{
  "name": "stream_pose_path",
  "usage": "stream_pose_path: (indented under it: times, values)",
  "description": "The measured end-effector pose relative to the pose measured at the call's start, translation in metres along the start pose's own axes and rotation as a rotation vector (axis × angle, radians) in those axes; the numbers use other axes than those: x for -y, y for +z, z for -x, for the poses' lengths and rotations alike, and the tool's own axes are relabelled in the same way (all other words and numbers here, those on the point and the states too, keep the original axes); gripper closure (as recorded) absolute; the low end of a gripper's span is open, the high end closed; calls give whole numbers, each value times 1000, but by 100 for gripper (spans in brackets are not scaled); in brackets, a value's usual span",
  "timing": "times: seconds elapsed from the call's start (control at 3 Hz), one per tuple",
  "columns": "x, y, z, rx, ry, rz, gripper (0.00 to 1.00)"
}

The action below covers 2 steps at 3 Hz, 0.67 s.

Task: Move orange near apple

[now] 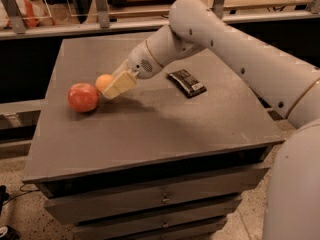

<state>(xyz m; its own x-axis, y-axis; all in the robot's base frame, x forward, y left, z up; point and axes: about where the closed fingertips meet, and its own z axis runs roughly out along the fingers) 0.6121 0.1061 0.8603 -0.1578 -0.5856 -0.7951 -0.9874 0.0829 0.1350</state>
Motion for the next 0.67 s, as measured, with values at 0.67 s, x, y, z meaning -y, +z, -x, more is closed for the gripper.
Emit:
stream_pose_path:
  times: [0.67]
  values:
    - [-22,12,-10,-7,17,29,100]
